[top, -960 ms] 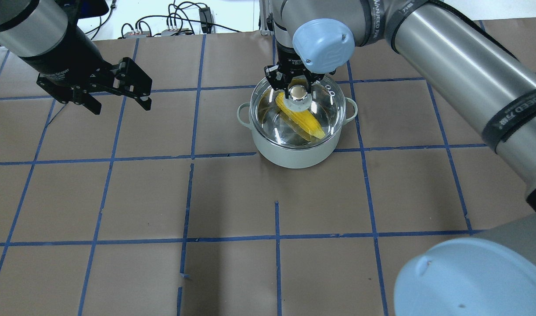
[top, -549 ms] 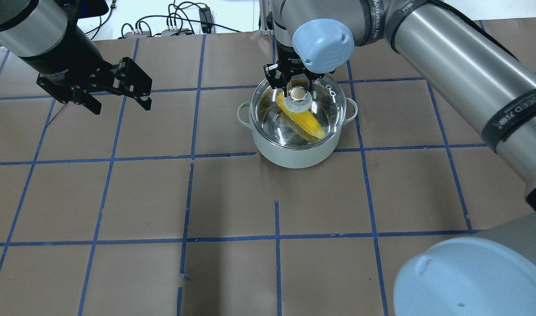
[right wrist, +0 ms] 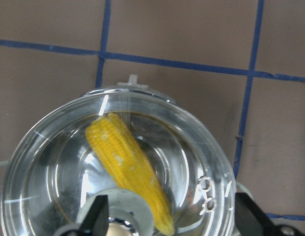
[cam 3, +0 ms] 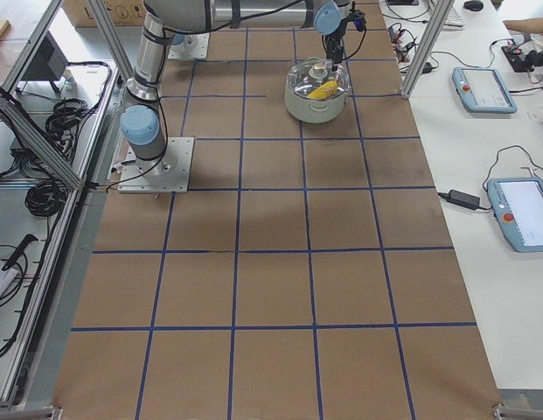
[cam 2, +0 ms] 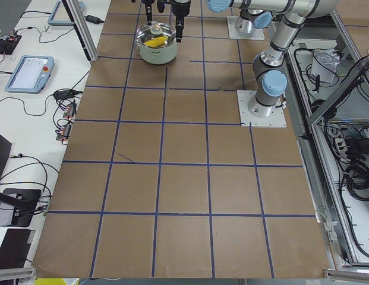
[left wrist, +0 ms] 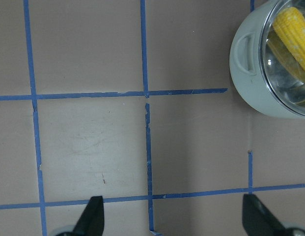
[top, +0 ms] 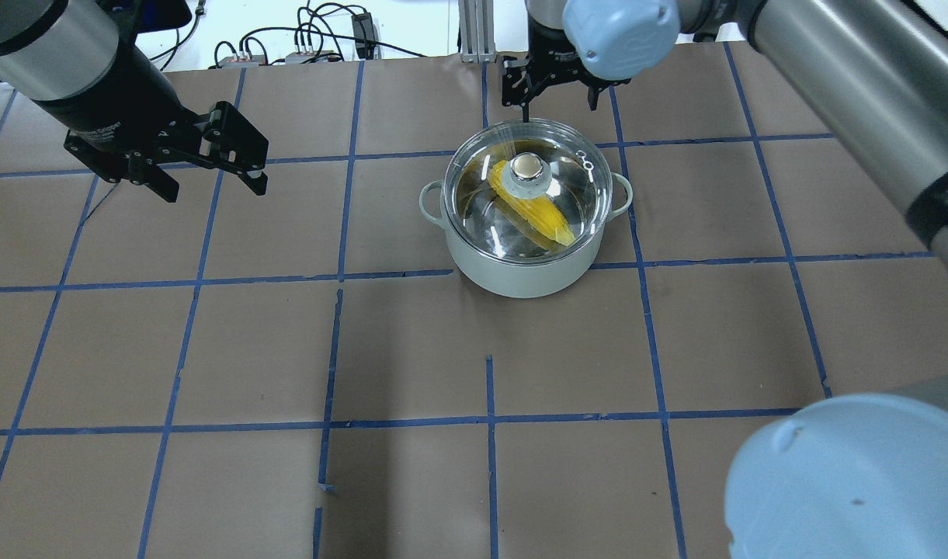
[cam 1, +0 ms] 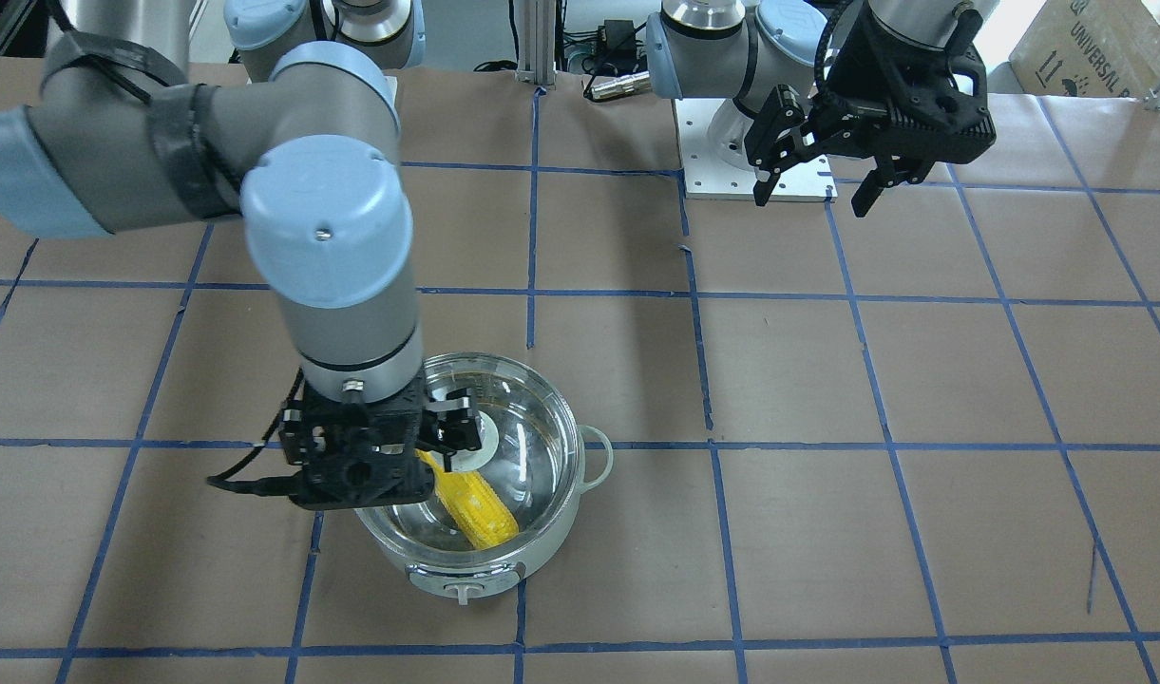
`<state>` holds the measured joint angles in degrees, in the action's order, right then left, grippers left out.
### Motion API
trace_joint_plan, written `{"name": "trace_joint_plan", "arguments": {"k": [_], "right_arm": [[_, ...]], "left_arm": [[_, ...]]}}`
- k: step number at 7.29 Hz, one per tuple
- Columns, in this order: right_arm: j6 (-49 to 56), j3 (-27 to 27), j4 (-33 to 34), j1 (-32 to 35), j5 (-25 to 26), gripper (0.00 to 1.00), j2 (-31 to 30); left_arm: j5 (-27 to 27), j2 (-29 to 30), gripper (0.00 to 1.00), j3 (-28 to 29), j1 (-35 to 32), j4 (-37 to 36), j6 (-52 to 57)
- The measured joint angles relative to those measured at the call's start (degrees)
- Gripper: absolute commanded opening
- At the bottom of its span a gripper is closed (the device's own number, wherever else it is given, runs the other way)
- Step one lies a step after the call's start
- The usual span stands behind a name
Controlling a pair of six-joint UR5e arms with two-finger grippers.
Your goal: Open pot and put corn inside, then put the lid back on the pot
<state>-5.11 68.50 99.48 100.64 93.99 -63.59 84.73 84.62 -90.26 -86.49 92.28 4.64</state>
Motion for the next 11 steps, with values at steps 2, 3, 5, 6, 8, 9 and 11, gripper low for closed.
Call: {"name": "trace_joint_plan", "arguments": {"k": [2, 3, 5, 6, 8, 9, 11], "right_arm": [[6.27, 2.48, -6.62, -7.83, -0.75, 1.00, -7.39], [8.63, 6.21, -8.08, -11.12, -1.57, 1.00, -12.77], [9.96, 15.77, -13.17, -14.49, -2.95, 1.00, -24.53], [9.95, 18.20, -15.91, -14.83, -3.12, 1.00, -27.88], [9.66, 19.85, -17.52, -14.80, -3.43, 1.00, -30.20], [9.83, 20.07, -17.53, -14.77, -3.34, 1.00, -30.36], [10.08, 20.09, -15.76, -14.78, -3.14, 1.00, -30.29]], "left_arm": [[0.08, 0.05, 1.00, 0.00, 0.00, -0.04, 0.09], [0.25, 0.05, 1.00, -0.07, 0.00, -0.02, 0.10], [0.67, 0.03, 1.00, -0.75, 0.00, -0.06, 0.11], [0.70, 0.03, 1.00, -1.08, 0.03, -0.10, 0.13], [0.74, -0.09, 1.00, -1.54, 0.08, -0.16, 0.19], [0.73, -0.13, 1.00, -1.62, 0.09, -0.17, 0.19], [0.63, -0.15, 1.00, -1.66, 0.09, -0.17, 0.22]]}}
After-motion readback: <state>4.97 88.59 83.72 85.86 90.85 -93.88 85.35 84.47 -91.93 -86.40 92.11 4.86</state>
